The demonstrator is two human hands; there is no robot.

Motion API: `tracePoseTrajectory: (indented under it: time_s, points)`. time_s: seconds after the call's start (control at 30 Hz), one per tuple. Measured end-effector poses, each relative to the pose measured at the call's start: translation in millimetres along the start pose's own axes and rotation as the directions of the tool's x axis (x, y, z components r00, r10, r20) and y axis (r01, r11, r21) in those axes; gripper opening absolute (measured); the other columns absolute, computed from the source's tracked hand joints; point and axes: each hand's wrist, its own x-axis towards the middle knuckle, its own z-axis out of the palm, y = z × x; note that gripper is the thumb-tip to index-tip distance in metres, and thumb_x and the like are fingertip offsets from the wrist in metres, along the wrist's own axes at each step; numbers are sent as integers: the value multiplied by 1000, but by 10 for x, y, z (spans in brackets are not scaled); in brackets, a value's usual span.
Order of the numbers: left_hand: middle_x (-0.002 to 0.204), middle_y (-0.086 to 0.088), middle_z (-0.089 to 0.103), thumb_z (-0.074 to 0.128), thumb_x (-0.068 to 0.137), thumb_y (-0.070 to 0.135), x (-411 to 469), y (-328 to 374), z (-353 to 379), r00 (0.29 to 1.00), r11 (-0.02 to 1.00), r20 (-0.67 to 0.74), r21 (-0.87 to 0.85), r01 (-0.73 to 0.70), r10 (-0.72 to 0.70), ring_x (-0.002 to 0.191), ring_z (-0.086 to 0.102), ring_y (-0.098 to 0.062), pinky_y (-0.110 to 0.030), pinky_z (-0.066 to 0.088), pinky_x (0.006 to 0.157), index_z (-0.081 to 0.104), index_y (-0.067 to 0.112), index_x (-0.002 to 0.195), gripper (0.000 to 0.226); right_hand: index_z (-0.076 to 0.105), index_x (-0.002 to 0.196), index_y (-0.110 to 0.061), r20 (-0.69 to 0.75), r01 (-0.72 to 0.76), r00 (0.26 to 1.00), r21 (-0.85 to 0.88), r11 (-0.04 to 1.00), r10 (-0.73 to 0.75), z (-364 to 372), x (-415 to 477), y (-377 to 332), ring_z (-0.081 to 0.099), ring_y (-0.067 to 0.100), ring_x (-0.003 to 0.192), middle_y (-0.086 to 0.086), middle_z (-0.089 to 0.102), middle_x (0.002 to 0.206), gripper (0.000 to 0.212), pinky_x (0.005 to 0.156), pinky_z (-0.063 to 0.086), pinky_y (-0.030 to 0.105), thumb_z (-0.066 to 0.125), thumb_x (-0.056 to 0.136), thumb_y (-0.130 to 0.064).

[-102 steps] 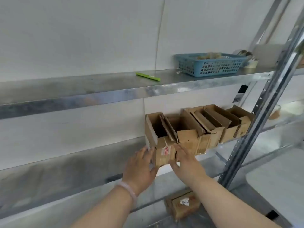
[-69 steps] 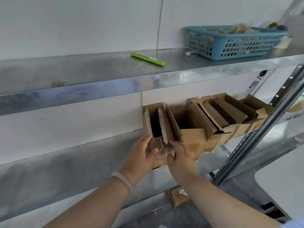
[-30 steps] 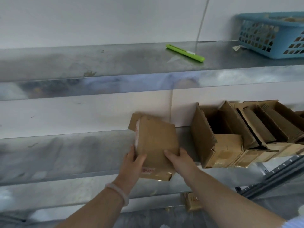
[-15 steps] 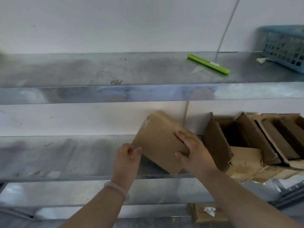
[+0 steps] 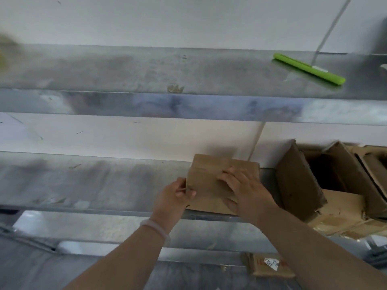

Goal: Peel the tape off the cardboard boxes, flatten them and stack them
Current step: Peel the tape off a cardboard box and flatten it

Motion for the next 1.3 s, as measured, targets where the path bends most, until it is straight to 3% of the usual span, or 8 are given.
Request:
tracePoseTrajectory:
  time_s: [0.1, 0.17, 0.27, 0.67, 0.87, 1.17, 1.23, 1.3]
  points:
    - [90, 1, 70, 67, 87, 24, 23, -19, -16, 1000, 998, -6, 56, -10, 10, 85, 68, -17, -32, 56, 78, 66, 17, 103, 16, 8, 150, -43, 72, 13, 997, -151, 988, -2, 119, 139, -120, 18, 27, 146, -6, 18, 160, 71, 118, 12, 55, 49, 92, -52]
    - [83, 6, 70, 67, 88, 19, 41, -69, -35, 1000, 998, -27, 56, 12, -10, 81, 68, -12, -26, 55, 74, 67, 23, 91, 5, 13, 149, -44, 40, 7, 999, -199, 980, 1, 206, 155, -133, 28, 32, 143, -4, 28, 157, 68, 114, 19, 61, 48, 91, -52]
    - [75, 15, 68, 69, 86, 17, 22, -137, -45, 992, 996, -107, 45, 76, -70, 76, 67, -5, -18, 52, 69, 64, 33, 75, 20, 27, 147, -41, -31, 0, 1000, -242, 970, -8, 262, 154, -108, 42, 33, 135, -3, 44, 148, 64, 108, 32, 63, 51, 88, -50]
    - [81, 18, 66, 70, 85, 28, -14, -87, -97, 985, 980, -149, 190, -63, 92, 75, 63, 4, -10, 47, 65, 60, 38, 82, 15, 33, 144, -41, -101, -27, 995, -242, 970, 3, 327, 165, -103, 44, 30, 134, -4, 48, 144, 60, 107, 33, 62, 52, 88, -48]
    - [93, 8, 61, 77, 74, 40, 113, -96, -27, 984, 963, -139, 260, -69, 108, 81, 61, -8, -32, 56, 72, 53, 28, 95, 34, 32, 145, -42, -74, -39, 997, -248, 968, 22, 332, 181, -123, 43, 30, 135, -4, 47, 146, 56, 108, 32, 61, 35, 90, -51]
    - [86, 6, 62, 70, 85, 31, 103, -183, -95, 982, 921, -104, 374, -110, 160, 77, 61, -10, -33, 55, 74, 55, 24, 87, 16, 37, 144, -35, -63, -18, 998, -162, 987, 8, 286, 191, -92, 40, 27, 139, -7, 44, 150, 62, 115, 24, 53, 58, 87, -44]
    - [96, 6, 62, 70, 85, 31, 99, -183, -87, 981, 930, -99, 346, -122, 165, 84, 61, -8, -36, 56, 79, 57, 25, 97, 19, 42, 142, -29, -71, -12, 997, -37, 999, 9, 257, 182, -39, 33, 23, 143, -8, 42, 151, 61, 120, 14, 43, 64, 85, -34]
    - [120, 3, 55, 71, 82, 34, 97, -108, -70, 962, 905, -96, 372, -204, 256, 105, 57, -11, -35, 52, 92, 52, 24, 122, 46, 45, 139, -26, -55, 6, 998, 65, 998, -3, 212, 181, 25, 27, 19, 146, -8, 40, 152, 60, 121, 9, 36, 67, 83, -25]
